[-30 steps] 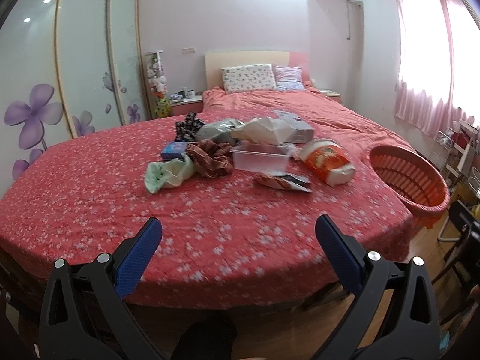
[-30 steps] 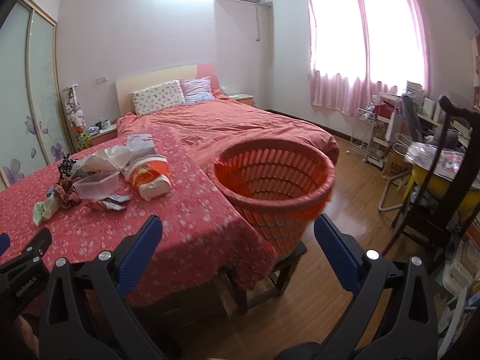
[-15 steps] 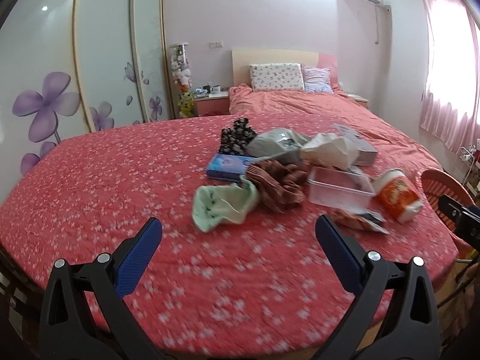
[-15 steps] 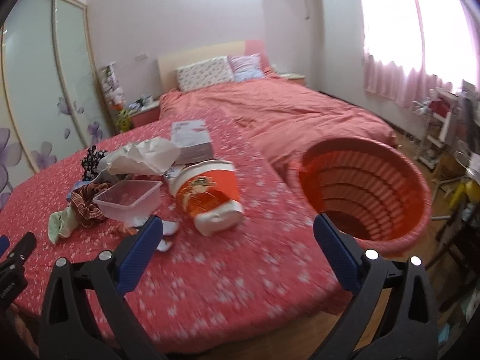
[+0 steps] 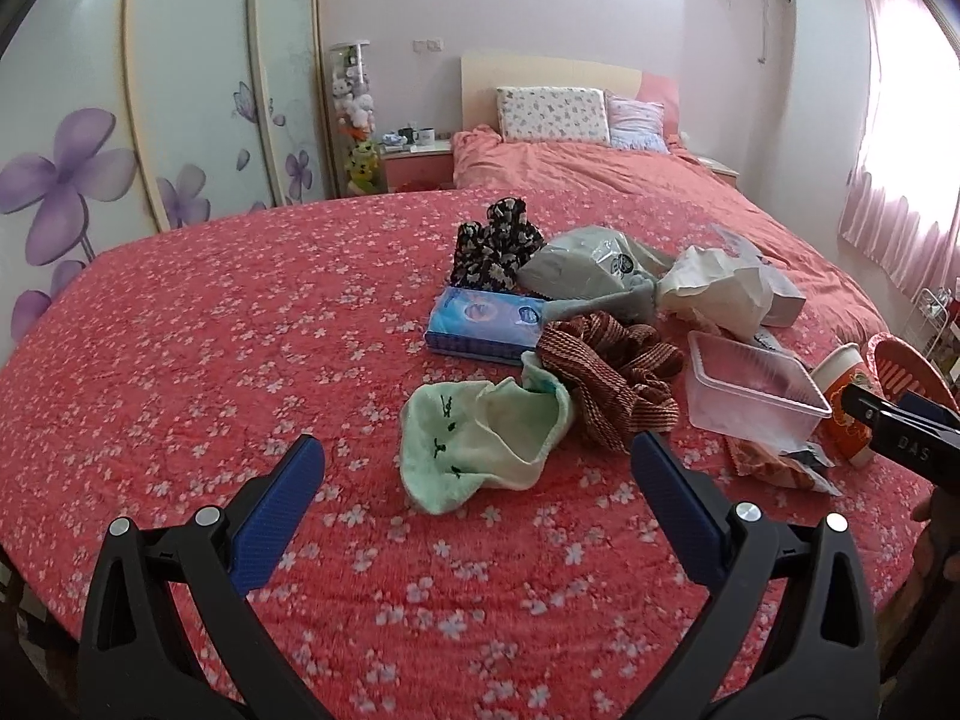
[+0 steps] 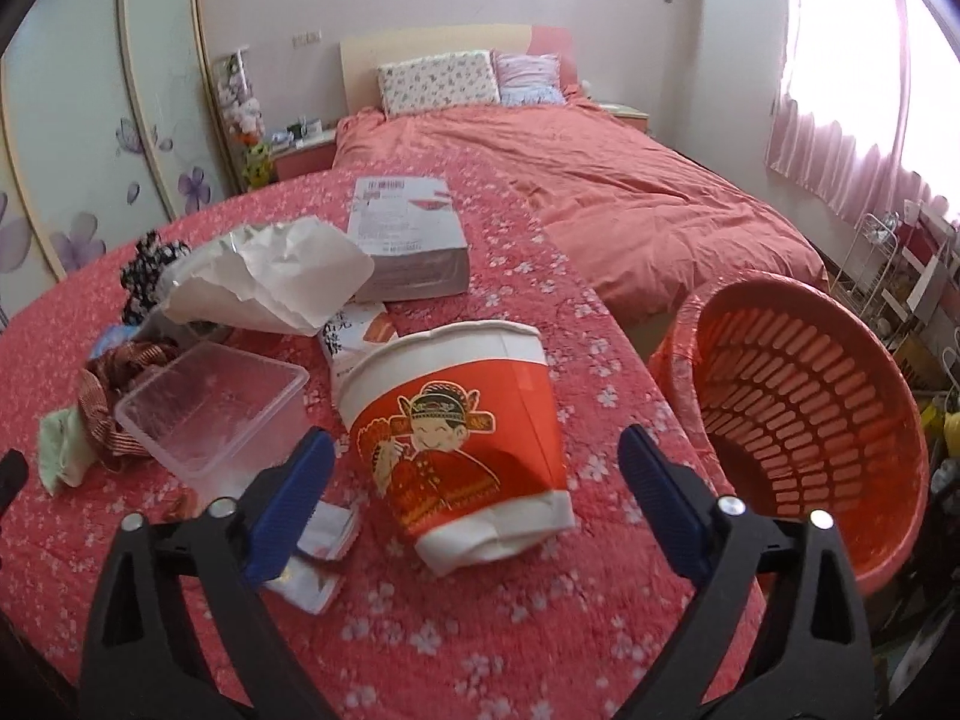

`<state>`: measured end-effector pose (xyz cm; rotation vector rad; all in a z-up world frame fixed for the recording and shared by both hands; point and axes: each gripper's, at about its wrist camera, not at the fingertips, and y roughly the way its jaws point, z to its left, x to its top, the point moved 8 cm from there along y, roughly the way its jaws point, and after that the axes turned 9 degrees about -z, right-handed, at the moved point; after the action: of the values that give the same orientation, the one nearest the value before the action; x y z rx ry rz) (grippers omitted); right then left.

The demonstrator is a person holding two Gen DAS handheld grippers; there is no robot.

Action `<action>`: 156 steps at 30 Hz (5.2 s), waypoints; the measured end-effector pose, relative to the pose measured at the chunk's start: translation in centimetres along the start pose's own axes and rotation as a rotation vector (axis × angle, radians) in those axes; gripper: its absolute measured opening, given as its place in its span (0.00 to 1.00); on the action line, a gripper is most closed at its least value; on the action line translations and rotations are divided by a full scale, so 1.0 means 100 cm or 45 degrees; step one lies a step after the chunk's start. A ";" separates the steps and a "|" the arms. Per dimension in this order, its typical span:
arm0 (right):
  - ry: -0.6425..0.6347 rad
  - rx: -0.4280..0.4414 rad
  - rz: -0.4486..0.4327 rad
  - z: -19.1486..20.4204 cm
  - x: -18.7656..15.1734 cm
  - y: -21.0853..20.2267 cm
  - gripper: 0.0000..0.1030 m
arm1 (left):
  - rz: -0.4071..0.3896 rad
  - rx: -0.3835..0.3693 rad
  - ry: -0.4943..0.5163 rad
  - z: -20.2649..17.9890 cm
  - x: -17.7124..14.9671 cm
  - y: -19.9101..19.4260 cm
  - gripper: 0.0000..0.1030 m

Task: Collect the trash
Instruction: 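Grasp the red-and-white paper cup with the right tool while the left tool grasps the mint-green cloth, then carry the paper cup and green cloth over the orange basket and release both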

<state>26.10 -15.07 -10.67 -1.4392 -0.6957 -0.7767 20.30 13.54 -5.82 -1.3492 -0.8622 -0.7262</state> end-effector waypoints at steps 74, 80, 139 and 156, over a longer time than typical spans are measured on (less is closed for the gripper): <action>0.016 0.056 -0.042 0.000 0.008 -0.012 0.69 | 0.034 -0.149 -0.044 0.025 0.050 0.018 0.10; 0.041 0.073 -0.105 -0.009 0.025 -0.037 0.69 | -0.013 -0.216 0.002 -0.008 0.069 0.007 0.10; 0.397 -0.333 -0.118 -0.270 -0.007 -0.038 0.70 | 0.199 -0.972 0.386 -0.398 0.012 0.005 0.10; 0.441 -0.347 -0.124 -0.276 -0.013 -0.041 0.84 | 0.257 -0.907 0.409 -0.384 0.000 0.020 0.41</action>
<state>20.85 -42.54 -10.06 -1.4699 -0.4056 -1.1993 26.08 -24.47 -7.49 -1.8414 -0.1945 -1.1098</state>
